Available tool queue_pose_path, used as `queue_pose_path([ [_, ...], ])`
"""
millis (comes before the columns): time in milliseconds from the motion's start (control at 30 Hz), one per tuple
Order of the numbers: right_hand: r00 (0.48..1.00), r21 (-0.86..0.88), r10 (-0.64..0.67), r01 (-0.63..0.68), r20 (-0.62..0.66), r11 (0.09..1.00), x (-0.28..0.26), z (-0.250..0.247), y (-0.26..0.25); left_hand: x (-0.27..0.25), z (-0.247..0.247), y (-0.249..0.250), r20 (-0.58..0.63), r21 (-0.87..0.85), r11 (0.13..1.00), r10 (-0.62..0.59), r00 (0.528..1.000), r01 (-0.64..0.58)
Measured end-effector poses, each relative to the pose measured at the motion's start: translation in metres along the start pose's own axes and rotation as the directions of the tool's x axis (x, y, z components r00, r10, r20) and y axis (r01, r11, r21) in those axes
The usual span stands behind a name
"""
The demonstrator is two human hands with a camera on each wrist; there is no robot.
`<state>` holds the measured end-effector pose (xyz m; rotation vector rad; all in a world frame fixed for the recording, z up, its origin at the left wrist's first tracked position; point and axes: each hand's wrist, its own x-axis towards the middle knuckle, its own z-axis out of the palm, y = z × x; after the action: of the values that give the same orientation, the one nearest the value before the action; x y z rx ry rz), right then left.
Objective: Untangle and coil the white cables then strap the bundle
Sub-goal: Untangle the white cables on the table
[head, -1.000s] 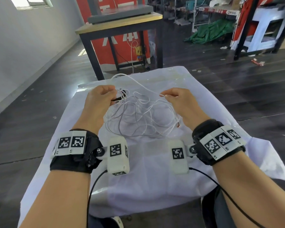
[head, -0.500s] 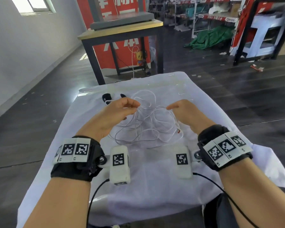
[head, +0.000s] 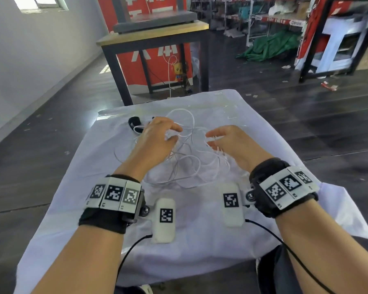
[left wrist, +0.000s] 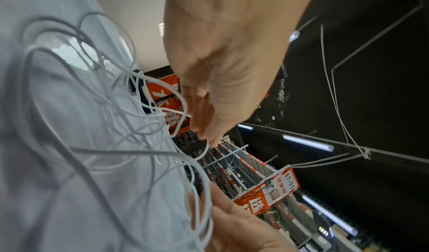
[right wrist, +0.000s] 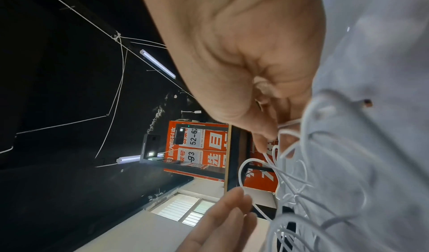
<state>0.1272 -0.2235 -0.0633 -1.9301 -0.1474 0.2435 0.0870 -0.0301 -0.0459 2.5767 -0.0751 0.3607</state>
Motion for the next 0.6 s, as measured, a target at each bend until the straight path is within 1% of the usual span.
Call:
queue_pose_path([
  [33,1.000,0.072,-0.015,0.015,0.001,0.997,0.000,0.000,-0.001,0.000,0.000,0.003,-0.010,-0.084,0.996,-0.018,1.000,0.018],
  [67,1.000,0.137,-0.022,0.020,0.018,0.990,0.000,0.001,-0.001,0.000,0.000,0.005,0.007,-0.188,0.981,-0.052,0.999,0.052],
  [133,0.995,0.270,-0.046,0.020,0.092,0.963,-0.003,0.002,-0.007,0.000,0.002,0.010,0.104,-0.384,0.907,-0.146,0.984,0.175],
  [167,0.988,0.320,-0.072,0.024,0.138,0.947,-0.006,0.003,-0.009,-0.001,0.003,0.014,0.167,-0.426,0.870,-0.193,0.967,0.247],
  [233,0.970,0.340,-0.124,0.048,0.208,0.939,-0.009,0.005,-0.012,-0.003,0.005,0.019,0.249,-0.444,0.830,-0.248,0.936,0.338],
  [300,0.958,0.310,-0.155,0.075,0.240,0.948,-0.011,0.006,-0.013,-0.005,0.006,0.023,0.250,-0.449,0.825,-0.253,0.935,0.343],
  [367,0.959,0.275,-0.159,0.091,0.235,0.957,-0.012,0.007,-0.013,-0.006,0.006,0.025,0.251,-0.464,0.820,-0.241,0.937,0.335],
  [500,0.970,0.217,-0.143,0.099,0.199,0.971,-0.013,0.008,-0.012,-0.007,0.005,0.026,0.310,-0.462,0.820,-0.207,0.928,0.337],
  [600,0.981,0.256,-0.081,0.034,0.176,0.966,-0.014,0.007,-0.014,-0.008,0.004,0.025,0.345,-0.449,0.821,-0.204,0.916,0.352],
])
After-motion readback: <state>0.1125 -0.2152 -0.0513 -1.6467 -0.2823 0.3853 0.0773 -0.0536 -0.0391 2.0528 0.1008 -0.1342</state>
